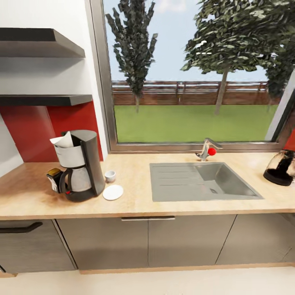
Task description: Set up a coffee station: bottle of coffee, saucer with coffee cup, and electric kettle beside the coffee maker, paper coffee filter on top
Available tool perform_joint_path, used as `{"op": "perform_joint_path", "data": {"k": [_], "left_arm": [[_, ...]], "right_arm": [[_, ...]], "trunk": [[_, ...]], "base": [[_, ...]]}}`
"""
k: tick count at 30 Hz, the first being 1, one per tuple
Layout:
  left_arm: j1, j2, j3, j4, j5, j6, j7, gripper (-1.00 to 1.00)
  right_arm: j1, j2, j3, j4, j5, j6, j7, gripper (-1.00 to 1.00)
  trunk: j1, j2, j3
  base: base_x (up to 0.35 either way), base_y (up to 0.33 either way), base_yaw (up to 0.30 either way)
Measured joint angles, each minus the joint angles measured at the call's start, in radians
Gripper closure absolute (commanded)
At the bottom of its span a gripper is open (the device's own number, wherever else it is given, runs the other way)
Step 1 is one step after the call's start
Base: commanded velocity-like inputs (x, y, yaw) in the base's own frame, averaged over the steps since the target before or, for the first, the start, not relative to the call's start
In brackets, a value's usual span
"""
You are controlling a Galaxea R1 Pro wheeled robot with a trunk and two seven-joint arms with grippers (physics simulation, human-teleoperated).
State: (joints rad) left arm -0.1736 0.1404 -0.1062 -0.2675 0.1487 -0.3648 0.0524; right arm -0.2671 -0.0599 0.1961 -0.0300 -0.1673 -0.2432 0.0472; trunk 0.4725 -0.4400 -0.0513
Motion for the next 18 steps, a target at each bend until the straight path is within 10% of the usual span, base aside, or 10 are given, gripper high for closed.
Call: {"op": "perform_joint_path", "data": {"k": [18], "left_arm": [[0.002, -0.017, -0.002, 0.001, -0.005, -0.005, 0.000, -1.00]], "right_arm": [[0.000, 0.000, 0.000, 0.001, 0.000, 0.000, -0.001, -1.00]], "trunk": [[0.000, 0.000, 0.000]], "base": [[0.008, -0.171, -0.300]]}}
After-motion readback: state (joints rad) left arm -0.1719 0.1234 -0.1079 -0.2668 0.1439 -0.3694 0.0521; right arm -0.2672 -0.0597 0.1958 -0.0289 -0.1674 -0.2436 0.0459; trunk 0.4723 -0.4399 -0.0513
